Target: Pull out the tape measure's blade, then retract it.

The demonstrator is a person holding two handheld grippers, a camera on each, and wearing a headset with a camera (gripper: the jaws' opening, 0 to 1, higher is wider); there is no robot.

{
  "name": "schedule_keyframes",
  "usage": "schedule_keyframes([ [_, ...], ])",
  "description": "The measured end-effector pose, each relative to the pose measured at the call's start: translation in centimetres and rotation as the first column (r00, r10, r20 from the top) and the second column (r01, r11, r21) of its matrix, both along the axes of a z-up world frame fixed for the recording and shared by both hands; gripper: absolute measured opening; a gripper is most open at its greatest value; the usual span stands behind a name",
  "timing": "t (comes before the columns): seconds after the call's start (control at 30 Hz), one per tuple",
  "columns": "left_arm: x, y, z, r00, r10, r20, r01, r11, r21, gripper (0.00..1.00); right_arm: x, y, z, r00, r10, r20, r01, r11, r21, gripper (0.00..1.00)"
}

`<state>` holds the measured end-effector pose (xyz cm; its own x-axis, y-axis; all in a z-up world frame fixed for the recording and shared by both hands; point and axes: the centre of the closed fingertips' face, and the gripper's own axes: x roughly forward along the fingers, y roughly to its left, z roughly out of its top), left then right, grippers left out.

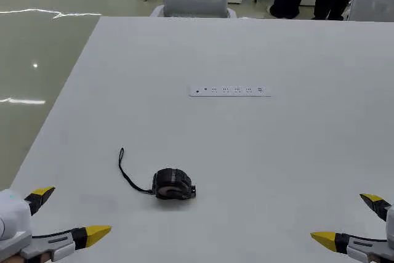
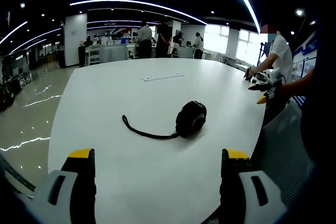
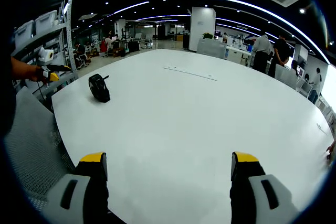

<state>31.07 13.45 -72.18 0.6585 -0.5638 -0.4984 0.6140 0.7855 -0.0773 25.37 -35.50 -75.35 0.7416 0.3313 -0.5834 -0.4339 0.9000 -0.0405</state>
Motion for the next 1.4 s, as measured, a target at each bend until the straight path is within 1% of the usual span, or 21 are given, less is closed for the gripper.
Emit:
schedule_keyframes([
  [0.03,0.3,-0.2,0.3,1.000,0.003,0.000,-0.003,1.000,-0.020,0.99,0.0,0.2,0.2,1.000,0.007,0.002,-0.007,1.000,-0.001,1.00],
  [0.07,0.5,-0.3,0.6,1.000,0.004,0.002,-0.004,1.000,-0.025,0.99,0.0,0.2,0.2,1.000,0.010,0.001,-0.010,1.000,-0.002,1.00],
  [0.17,0.9,-0.7,0.7,1.000,-0.012,0.007,0.013,1.000,-0.012,0.99,0.2,0.3,0.2,1.000,0.020,-0.002,-0.020,1.000,-0.004,1.00],
  [0.27,1.1,-1.5,0.9,0.999,-0.038,0.004,0.038,0.999,-0.010,0.99,0.7,0.3,0.2,0.999,0.035,-0.003,-0.035,0.999,-0.001,1.00],
  [0.4,1.3,-2.4,1.2,0.997,-0.073,0.004,0.073,0.997,0.000,0.99,0.9,1.1,0.4,0.998,0.066,0.001,-0.066,0.998,0.004,0.99],
  [0.5,1.5,-3.2,1.1,0.994,-0.110,-0.002,0.110,0.994,0.012,0.98,1.6,1.4,0.4,0.996,0.085,0.004,-0.085,0.996,0.005,0.99],
  [0.6,1.6,-4.1,0.8,0.987,-0.161,-0.009,0.161,0.986,0.037,0.98,2.1,2.4,0.7,0.993,0.115,0.012,-0.115,0.993,0.002,0.99],
  [0.7,2.2,-4.7,0.8,0.984,-0.175,-0.017,0.176,0.984,0.030,0.98,2.5,3.3,0.8,0.988,0.152,0.006,-0.152,0.988,0.002,0.99],
  [0.77,2.5,-5.2,0.6,0.981,-0.195,-0.017,0.195,0.980,0.039,0.98,2.7,3.8,0.8,0.985,0.172,0.001,-0.172,0.985,0.001,0.99],
  [0.9,3.0,-5.9,0.3,0.974,-0.225,-0.021,0.226,0.973,0.054,0.98,3.1,4.2,0.9,0.983,0.183,0.000,-0.183,0.983,0.003,0.99],
  [1.07,3.2,-6.7,0.1,0.968,-0.250,-0.027,0.251,0.966,0.059,0.98,3.3,5.0,0.8,0.979,0.204,-0.008,-0.203,0.979,0.005,0.99],
  [1.17,3.3,-7.1,0.0,0.961,-0.273,-0.031,0.275,0.959,0.071,0.98,3.5,5.4,0.7,0.976,0.217,-0.012,-0.217,0.976,0.007,0.99],
  [1.27,3.3,-7.6,-0.1,0.952,-0.303,-0.038,0.306,0.948,0.090,0.97,3.7,6.0,0.7,0.972,0.234,-0.017,-0.234,0.972,0.011,0.98],
  [1.37,3.4,-8.0,-0.2,0.942,-0.330,-0.055,0.334,0.938,0.090,0.97,3.9,6.5,0.7,0.970,0.242,-0.016,-0.242,0.970,0.013,0.98],
  [1.4,3.5,-8.1,-0.2,0.940,-0.338,-0.055,0.342,0.935,0.094,0.96,3.9,6.5,0.8,0.970,0.243,-0.015,-0.243,0.970,0.014,0.98],
])
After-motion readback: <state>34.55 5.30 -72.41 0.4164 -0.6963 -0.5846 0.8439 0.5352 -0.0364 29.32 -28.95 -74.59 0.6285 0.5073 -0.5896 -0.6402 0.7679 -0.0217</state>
